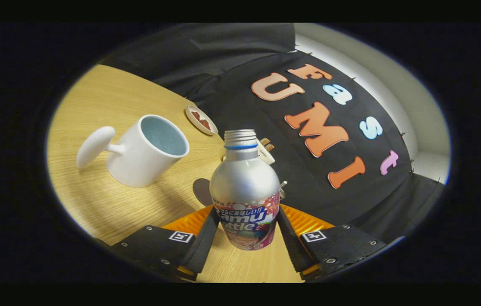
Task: Take the bottle from table, then pour the juice into the cup, finally place the bottle on the coaster
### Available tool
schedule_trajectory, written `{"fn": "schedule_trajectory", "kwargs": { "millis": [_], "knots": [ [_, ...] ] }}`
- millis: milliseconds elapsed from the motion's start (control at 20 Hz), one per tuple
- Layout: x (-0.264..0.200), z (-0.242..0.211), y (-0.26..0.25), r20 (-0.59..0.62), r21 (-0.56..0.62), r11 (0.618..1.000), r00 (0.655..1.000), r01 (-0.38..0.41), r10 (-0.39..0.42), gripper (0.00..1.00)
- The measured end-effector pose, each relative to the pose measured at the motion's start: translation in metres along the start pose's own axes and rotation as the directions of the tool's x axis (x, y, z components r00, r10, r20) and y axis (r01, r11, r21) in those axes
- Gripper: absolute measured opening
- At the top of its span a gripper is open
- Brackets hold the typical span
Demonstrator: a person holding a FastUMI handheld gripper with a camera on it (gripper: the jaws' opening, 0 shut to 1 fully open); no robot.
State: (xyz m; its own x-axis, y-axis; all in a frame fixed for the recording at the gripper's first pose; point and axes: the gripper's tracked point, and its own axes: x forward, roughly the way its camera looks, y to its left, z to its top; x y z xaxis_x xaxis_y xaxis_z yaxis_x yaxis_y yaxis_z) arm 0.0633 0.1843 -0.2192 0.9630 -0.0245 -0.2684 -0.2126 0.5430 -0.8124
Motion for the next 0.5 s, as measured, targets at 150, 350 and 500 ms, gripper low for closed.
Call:
{"fn": "schedule_trajectory", "kwargs": {
  "millis": [150, 350, 500],
  "knots": [
    [0.002, 0.01, 0.001, 0.018, -0.083, 0.996, 1.0, 0.015, -0.014, 0.78],
    [0.0, 0.017, 0.001, 0.032, -0.177, 0.984, 0.999, 0.024, -0.018, 0.77],
    [-0.002, 0.022, 0.001, 0.05, -0.28, 0.959, 0.998, 0.044, -0.032, 0.77]
  ]
}}
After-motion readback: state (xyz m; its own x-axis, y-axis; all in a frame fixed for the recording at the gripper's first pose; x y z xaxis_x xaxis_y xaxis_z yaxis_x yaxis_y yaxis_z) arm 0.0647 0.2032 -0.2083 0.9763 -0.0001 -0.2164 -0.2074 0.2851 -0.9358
